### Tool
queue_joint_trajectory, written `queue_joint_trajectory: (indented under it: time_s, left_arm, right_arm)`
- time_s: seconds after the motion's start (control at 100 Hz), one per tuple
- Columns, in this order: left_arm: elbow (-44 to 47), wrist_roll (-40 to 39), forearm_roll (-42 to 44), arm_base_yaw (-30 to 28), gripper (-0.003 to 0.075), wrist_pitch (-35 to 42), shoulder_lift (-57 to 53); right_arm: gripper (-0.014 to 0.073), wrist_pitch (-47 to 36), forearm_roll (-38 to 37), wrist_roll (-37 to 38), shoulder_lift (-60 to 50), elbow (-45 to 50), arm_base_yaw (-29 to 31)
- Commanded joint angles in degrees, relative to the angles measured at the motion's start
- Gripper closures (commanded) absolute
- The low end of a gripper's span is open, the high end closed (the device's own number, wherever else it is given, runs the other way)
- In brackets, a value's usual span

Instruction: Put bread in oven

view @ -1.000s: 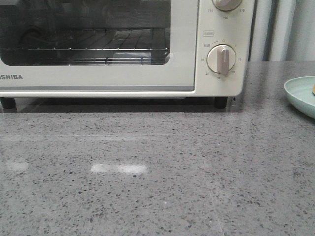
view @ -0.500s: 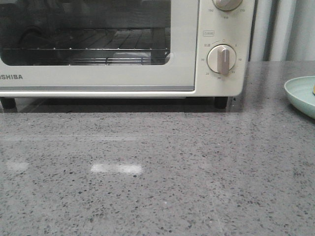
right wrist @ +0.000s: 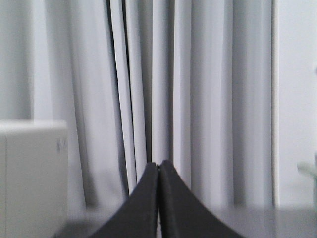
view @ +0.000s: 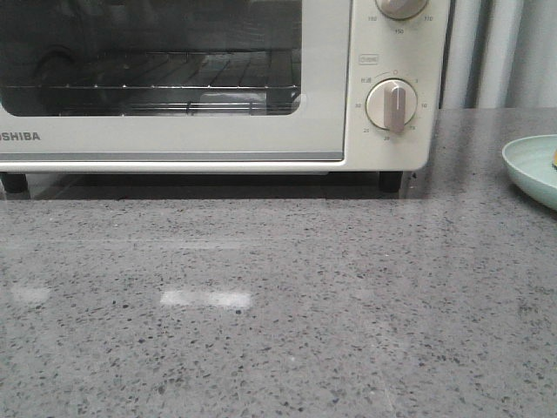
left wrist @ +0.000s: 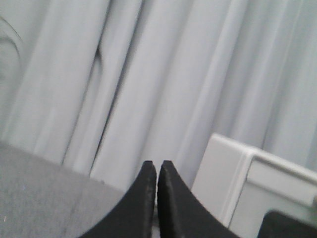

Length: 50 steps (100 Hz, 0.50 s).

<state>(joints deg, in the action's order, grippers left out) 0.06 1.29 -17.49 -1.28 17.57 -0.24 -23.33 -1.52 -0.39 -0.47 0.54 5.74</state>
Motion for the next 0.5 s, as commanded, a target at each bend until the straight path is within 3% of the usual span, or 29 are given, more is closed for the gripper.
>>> queue_joint_trajectory:
  time_s: [0.0,0.11,0.23,0.35,0.49]
  left_arm:
    - [1.25,-0.59,-0.83,0.01,0.0741,12.44,-1.70]
    - [1.25,-1.29,-0.83,0.01,0.0741,17.17,-1.70]
    - [0.88,-1.29,-0.83,0.01,0.0741,17.26,-1.70]
    - [0.18,-1.29,-0.28,0.01,0.0741,14.80,-1.70]
    - [-4.34,-1.29,1.43,0.01,0.0741,3.73,-1.57]
  right_arm:
    - [0.0664,-11.48,0.29,2.81,-1.21,0.72,0.34]
    - [0.0664,-10.52,0.29,13.13,-1.21,0.61,0.34]
    - [0.0664,7.51,0.29,27.02,-1.21,-2.58,0.34]
    - [0.0664,21.16,0.29,27.85,-1.21,-7.41,0.34]
    - [0.0664,20.87,-1.18,27.85,-0.55,-10.13,0.34]
